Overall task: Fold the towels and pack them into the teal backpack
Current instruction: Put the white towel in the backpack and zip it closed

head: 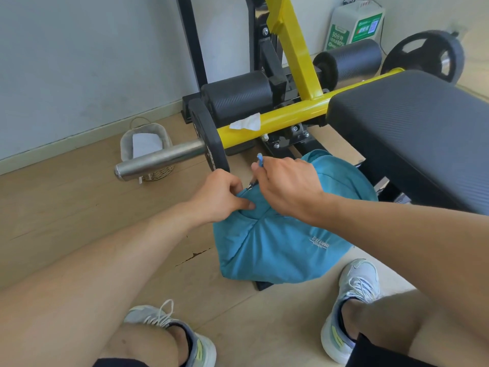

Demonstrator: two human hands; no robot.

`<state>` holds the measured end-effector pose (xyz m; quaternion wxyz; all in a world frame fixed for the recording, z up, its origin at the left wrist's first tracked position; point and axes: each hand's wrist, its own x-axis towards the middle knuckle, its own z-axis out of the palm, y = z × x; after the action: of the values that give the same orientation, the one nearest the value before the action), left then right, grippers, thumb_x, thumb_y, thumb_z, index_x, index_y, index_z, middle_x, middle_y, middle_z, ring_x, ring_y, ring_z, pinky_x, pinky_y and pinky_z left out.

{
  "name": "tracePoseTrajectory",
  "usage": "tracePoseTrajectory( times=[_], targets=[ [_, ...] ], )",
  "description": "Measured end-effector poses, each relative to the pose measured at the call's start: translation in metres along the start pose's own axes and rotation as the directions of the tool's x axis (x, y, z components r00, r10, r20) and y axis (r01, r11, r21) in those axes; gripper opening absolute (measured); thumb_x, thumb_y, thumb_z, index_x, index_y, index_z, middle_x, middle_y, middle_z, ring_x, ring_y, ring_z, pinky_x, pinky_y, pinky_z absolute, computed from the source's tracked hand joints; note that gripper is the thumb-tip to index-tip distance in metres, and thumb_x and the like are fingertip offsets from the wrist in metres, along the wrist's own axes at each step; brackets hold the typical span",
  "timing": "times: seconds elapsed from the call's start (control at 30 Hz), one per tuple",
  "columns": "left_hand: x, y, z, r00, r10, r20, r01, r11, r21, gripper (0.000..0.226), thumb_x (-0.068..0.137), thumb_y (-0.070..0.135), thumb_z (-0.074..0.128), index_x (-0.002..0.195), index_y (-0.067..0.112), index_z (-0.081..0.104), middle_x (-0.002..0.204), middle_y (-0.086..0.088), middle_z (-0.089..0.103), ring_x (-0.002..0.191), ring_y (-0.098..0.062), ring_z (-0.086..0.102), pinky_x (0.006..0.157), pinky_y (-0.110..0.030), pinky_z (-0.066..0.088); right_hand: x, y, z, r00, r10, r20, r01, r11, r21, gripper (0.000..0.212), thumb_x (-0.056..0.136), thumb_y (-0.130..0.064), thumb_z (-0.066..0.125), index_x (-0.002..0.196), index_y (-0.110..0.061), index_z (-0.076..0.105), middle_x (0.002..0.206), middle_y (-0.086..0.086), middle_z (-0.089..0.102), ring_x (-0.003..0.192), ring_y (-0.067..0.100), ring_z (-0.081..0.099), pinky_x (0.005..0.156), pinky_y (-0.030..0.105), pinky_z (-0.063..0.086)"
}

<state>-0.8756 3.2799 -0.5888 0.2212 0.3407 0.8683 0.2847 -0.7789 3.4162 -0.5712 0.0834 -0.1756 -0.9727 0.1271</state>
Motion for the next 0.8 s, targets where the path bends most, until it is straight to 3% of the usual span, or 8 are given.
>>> tracePoseTrajectory(
  times=[0.13,0.3,0.37,0.43,0.5,0.6,0.73,0.8],
  targets=[
    [0.0,-0.005,-0.002,0.998,-0.053,-0.015,0.054,0.996,0.065,0.041,0.069,0.029,0.094,0.055,0.016,0.058,0.057,0.004,0.053,0.055,-0.014,0.048,0.051,-0.026,0.034,0.009,0.01,-0.012,0.996,0.082,-0.017,-0.082,0.997,0.016,0.044,0.108,-0.039,0.028,0.095,-0.017,0.064,0.08,0.003,0.057,0.084,0.036,0.057,0.078,0.039,0.031],
    [-0.006,-0.032,-0.017,0.959,-0.273,0.072,0.258,0.952,0.163,0.042,0.074,0.025,0.091,0.059,0.011,0.053,0.062,-0.005,0.052,0.061,-0.022,0.049,0.055,-0.027,0.036,0.027,0.06,-0.047,0.911,0.407,-0.064,-0.377,0.886,0.272,0.041,0.108,-0.039,0.03,0.092,-0.012,0.058,0.096,0.007,0.06,0.091,0.034,0.056,0.084,0.043,0.043],
    [-0.01,-0.034,-0.022,0.923,-0.366,0.118,0.327,0.909,0.259,0.044,0.076,0.031,0.089,0.062,0.013,0.051,0.064,-0.004,0.05,0.063,-0.022,0.047,0.053,-0.028,0.034,0.027,0.063,-0.051,0.917,0.393,-0.072,-0.339,0.86,0.382,0.043,0.107,-0.044,0.031,0.084,-0.017,0.056,0.089,0.002,0.061,0.086,0.03,0.057,0.076,0.041,0.043],
    [-0.013,-0.027,-0.025,0.905,-0.393,0.162,0.314,0.876,0.366,0.046,0.073,0.046,0.088,0.08,0.009,0.06,0.078,-0.003,0.061,0.068,-0.021,0.054,0.054,-0.03,0.04,0.025,0.047,-0.054,0.943,0.317,-0.104,-0.233,0.849,0.474,0.046,0.107,-0.045,0.032,0.084,-0.014,0.057,0.079,-0.003,0.058,0.075,0.022,0.056,0.071,0.04,0.043],
    [-0.013,-0.019,-0.029,0.96,-0.244,0.137,0.198,0.938,0.285,0.063,0.064,0.051,0.09,0.103,0.011,0.062,0.1,-0.002,0.066,0.088,-0.02,0.062,0.07,-0.033,0.051,0.023,0.02,-0.059,0.964,0.221,-0.145,-0.116,0.848,0.517,0.045,0.108,-0.043,0.034,0.082,-0.013,0.053,0.069,-0.008,0.052,0.064,0.015,0.046,0.065,0.037,0.039],
    [-0.019,0.006,-0.034,0.998,0.062,0.011,-0.062,0.99,0.129,0.07,0.06,0.04,0.092,0.116,0.018,0.056,0.11,0.006,0.059,0.101,-0.015,0.058,0.081,-0.029,0.048,0.018,-0.008,-0.067,0.971,0.08,-0.225,0.048,0.857,0.513,0.04,0.109,-0.04,0.037,0.078,-0.017,0.047,0.064,-0.008,0.047,0.062,0.014,0.042,0.063,0.04,0.035],
    [-0.02,0.023,-0.041,0.998,0.049,0.044,-0.049,0.999,0.0,0.049,0.069,0.042,0.07,0.111,0.02,0.058,0.104,0.008,0.064,0.098,-0.016,0.063,0.083,-0.029,0.052,0.018,-0.016,-0.067,0.953,-0.004,-0.303,0.162,0.853,0.496,0.04,0.107,-0.039,0.043,0.084,-0.008,0.051,0.057,-0.008,0.047,0.061,0.019,0.042,0.062,0.047,0.04],
    [-0.021,0.025,-0.046,0.996,0.078,-0.041,-0.083,0.986,-0.147,0.044,0.072,0.054,0.066,0.098,0.019,0.06,0.089,0.009,0.063,0.086,-0.019,0.061,0.079,-0.03,0.05,0.019,-0.018,-0.067,0.951,-0.044,-0.307,0.192,0.863,0.468,0.039,0.106,-0.041,0.045,0.085,-0.009,0.054,0.056,-0.01,0.047,0.061,0.018,0.042,0.061,0.047,0.041]
  ],
)
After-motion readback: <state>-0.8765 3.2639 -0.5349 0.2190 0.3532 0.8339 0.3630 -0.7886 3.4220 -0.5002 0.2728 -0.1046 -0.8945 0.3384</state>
